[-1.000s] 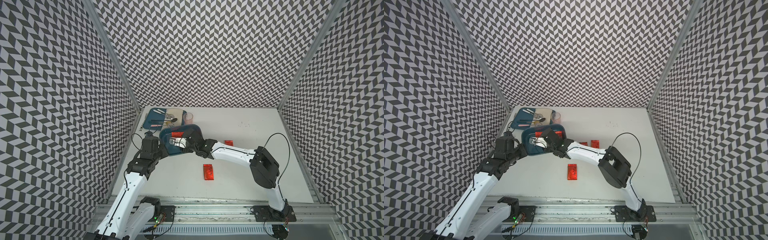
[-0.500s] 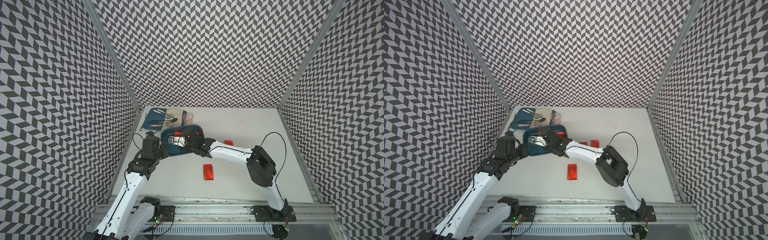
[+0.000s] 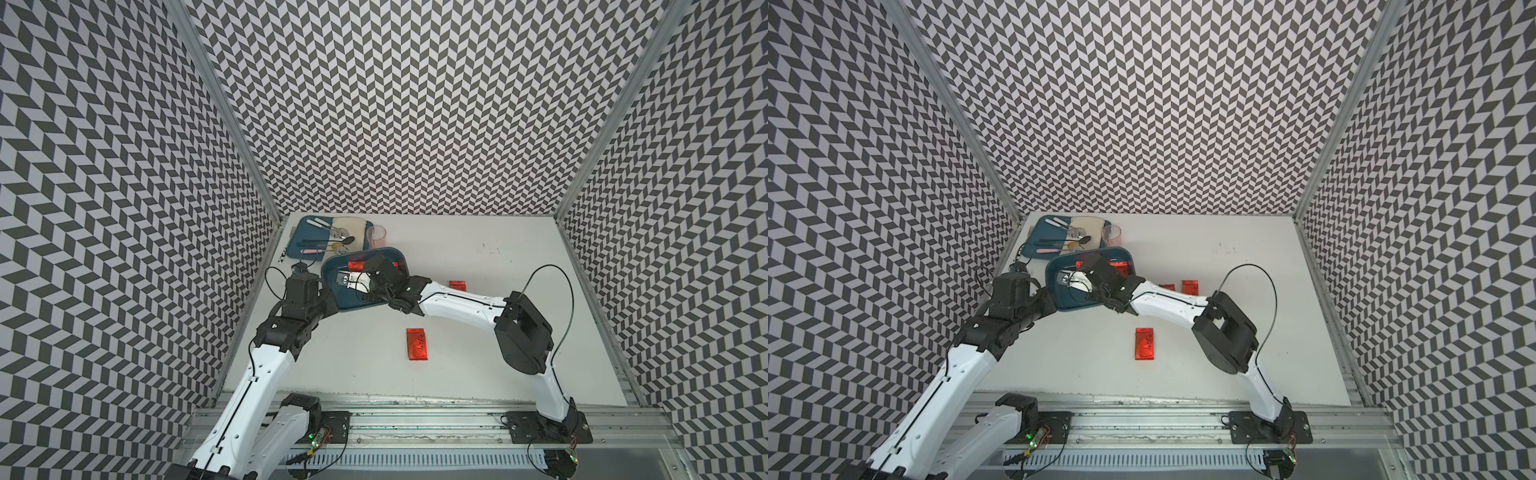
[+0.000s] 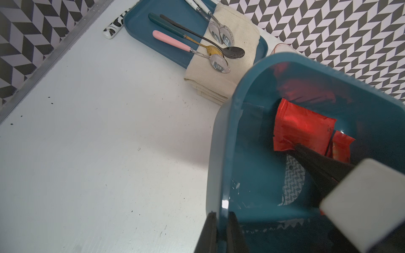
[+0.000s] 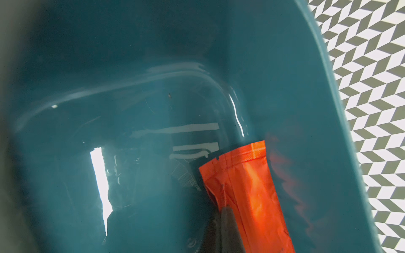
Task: Take the tea bags out of the storage box
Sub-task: Pick up the tea bag from the storage box, then place the tea bag at the center of the board.
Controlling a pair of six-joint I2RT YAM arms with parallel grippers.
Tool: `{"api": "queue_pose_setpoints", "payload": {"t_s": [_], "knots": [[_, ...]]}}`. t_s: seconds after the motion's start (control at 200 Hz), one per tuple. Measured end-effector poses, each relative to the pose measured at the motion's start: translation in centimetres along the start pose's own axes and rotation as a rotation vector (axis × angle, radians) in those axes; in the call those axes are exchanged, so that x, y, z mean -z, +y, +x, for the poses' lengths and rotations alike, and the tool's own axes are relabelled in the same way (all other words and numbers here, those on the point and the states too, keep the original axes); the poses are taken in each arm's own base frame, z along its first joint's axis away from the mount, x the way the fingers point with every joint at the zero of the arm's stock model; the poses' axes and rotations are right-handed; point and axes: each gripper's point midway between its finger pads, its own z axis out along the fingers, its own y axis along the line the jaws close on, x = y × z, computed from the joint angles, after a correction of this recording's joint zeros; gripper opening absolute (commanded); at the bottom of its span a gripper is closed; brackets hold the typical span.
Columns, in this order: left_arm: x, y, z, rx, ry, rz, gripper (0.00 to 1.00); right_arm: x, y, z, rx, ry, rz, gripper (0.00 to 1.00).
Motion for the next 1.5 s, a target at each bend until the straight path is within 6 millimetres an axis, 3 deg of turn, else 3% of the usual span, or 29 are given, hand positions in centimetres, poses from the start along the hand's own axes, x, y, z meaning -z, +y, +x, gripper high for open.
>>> {"api": "queue_pose_setpoints", "payload": {"t_s": [0.205,0.386,0.506,0.676,0.826,0.966,1.237,1.357,1.502], "knots": [[0.0,0.0,0.0,0.002,-0.001,0.000,0.00,3.0,-1.7,-2.0,-0.102,-0.062,-0.007,0.00],[0.0,0.0,0.0,0.000,-0.002,-0.002,0.00,7.6,-4.6,-4.8,-0.268,-0.194,-0.033,0.00],[0.0,0.0,0.0,0.002,-0.002,-0.003,0.00,10.7,-6.4,-5.7,-0.409,-0.291,-0.074,0.00],[0.0,0.0,0.0,0.002,-0.002,-0.003,0.00,14.4,-7.7,-4.0,-0.649,-0.383,-0.171,0.00],[0.0,0.0,0.0,0.002,-0.002,-0.003,0.00,17.4,-7.6,0.6,-0.911,-0.388,-0.280,0.00],[0.0,0.0,0.0,0.002,-0.002,-0.002,0.00,19.2,-5.3,5.9,-1.100,-0.314,-0.376,0.00],[0.3,-0.1,-0.2,0.003,-0.014,0.005,0.00,21.1,6.7,16.0,-1.372,-0.057,-0.534,0.00],[0.4,-0.1,-0.2,0.003,-0.017,0.007,0.00,21.0,9.0,18.0,-1.448,0.008,-0.560,0.00],[0.4,-0.1,-0.2,0.003,-0.017,0.007,0.00,20.2,9.4,18.8,-1.485,0.003,-0.570,0.00]]}}
